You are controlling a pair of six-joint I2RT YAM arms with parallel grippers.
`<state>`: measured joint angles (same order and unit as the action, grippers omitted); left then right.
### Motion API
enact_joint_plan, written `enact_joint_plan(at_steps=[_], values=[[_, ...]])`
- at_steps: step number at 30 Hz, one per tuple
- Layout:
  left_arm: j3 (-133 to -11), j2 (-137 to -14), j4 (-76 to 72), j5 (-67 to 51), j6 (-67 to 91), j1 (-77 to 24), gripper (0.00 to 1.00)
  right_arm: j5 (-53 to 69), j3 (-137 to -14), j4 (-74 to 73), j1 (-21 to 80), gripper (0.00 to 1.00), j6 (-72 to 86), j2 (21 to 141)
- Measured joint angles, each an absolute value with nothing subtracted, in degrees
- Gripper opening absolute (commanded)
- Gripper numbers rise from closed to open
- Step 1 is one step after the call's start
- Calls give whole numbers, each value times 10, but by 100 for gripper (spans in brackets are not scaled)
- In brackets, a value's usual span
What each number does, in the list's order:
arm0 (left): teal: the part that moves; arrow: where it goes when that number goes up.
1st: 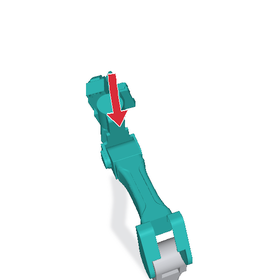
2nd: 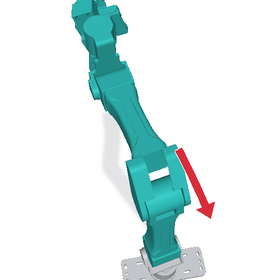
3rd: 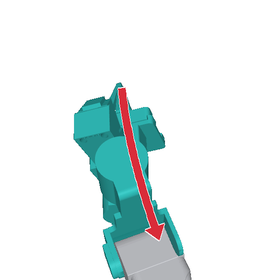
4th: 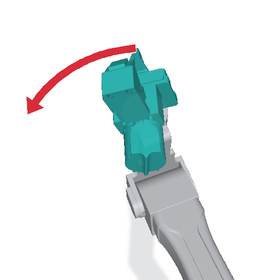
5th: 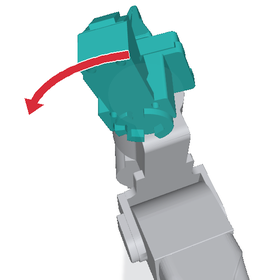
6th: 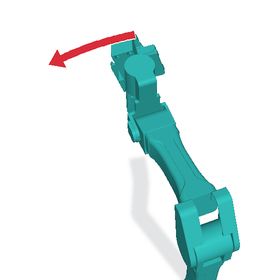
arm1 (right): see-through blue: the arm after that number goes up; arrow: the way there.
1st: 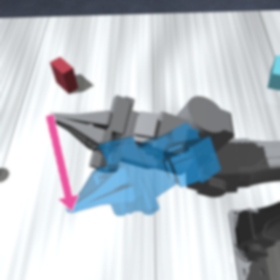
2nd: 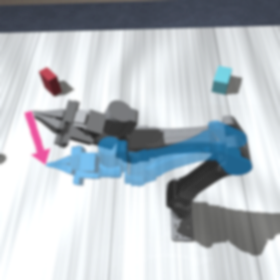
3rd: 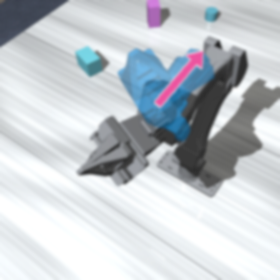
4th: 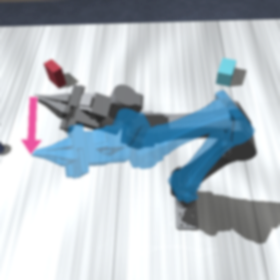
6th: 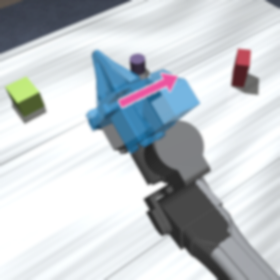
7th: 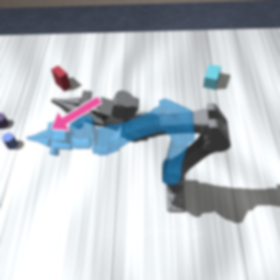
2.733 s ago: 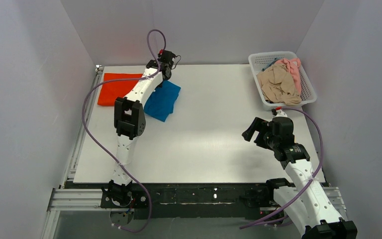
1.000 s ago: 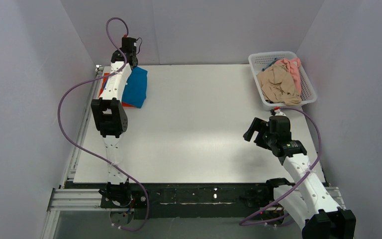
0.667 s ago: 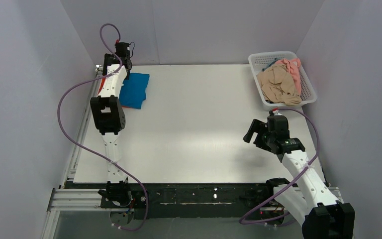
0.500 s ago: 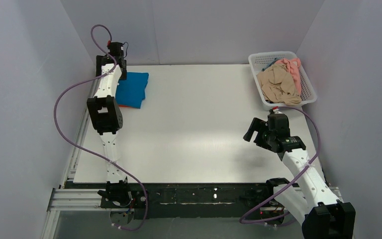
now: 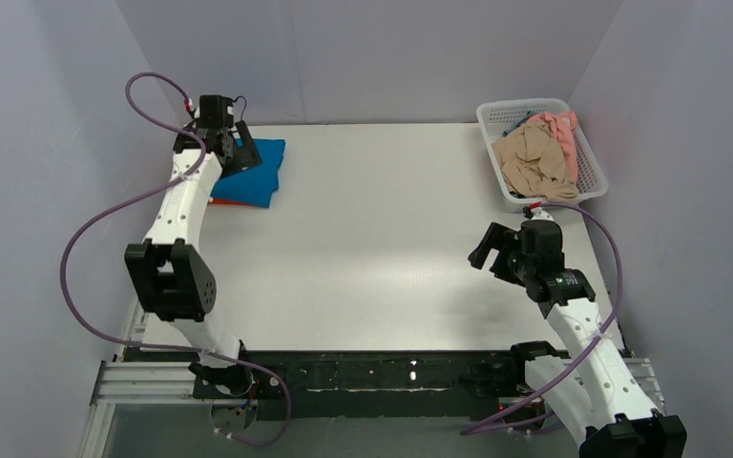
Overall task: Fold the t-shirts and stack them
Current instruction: Reset both arms
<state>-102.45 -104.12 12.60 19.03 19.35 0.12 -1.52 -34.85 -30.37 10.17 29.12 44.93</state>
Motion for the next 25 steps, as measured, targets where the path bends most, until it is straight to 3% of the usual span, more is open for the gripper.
enact_joint_plan(at_steps=[9,13,19,25], values=[[-613,-689,125,84,295,-200,98,-29,-331,-295,102,98,298,423],[-451,-574,139,56,327,-234,100,-42,-329,-297,102,98,303,426],[-390,-463,181,98,346,-241,100,-68,-329,-296,102,97,305,436],[-390,-440,187,129,348,-242,100,-82,-316,-269,102,97,296,432]])
